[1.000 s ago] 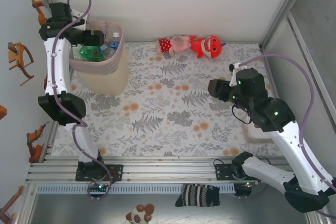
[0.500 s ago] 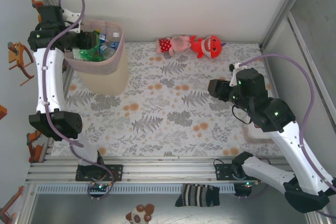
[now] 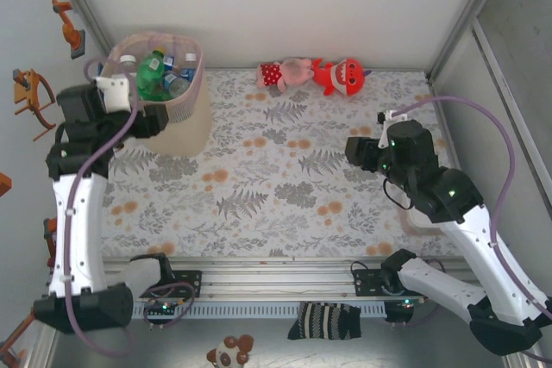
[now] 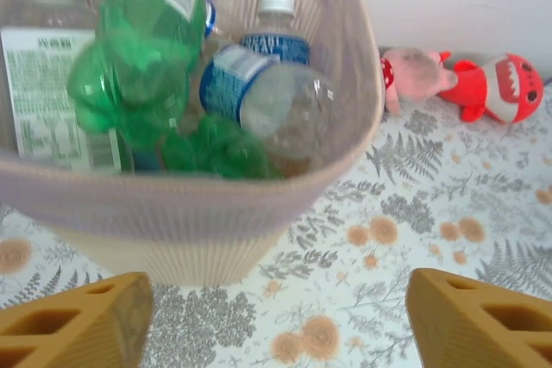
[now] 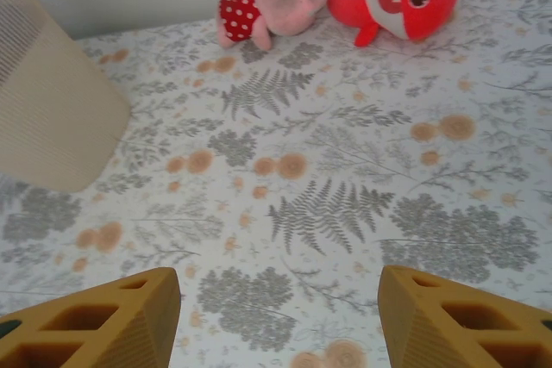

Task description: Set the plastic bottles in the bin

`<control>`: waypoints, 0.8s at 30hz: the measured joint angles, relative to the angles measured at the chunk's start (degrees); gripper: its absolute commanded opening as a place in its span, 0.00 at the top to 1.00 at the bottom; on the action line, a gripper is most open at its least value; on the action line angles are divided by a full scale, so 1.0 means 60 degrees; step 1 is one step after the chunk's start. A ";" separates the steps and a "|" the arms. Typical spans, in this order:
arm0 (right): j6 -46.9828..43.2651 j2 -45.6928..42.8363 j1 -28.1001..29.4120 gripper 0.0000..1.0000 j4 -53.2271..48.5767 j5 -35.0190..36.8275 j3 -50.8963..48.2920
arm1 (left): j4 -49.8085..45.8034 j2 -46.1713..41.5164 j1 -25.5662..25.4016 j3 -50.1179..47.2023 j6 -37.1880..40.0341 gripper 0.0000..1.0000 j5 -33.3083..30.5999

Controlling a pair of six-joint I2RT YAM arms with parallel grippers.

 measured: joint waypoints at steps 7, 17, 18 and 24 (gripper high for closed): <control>-0.1082 -0.0124 -0.0066 0.03 0.0801 0.2051 -0.1858 | 0.1373 -0.1206 0.0000 -0.3311 -0.0951 0.03 -0.0565; -0.2055 0.0576 -0.1741 0.01 0.3217 0.2925 -0.4575 | 0.3668 -0.1286 -0.0004 -0.6284 -0.2157 0.03 -0.1818; -0.2164 0.0758 -0.1829 0.01 0.3617 0.3093 -0.4823 | 0.3971 -0.1213 0.0000 -0.6564 -0.2222 0.03 -0.1978; -0.3169 0.1847 -0.2310 0.01 0.6448 0.3730 -0.6404 | 0.5650 -0.0871 -0.0004 -0.8080 -0.2401 0.03 -0.2892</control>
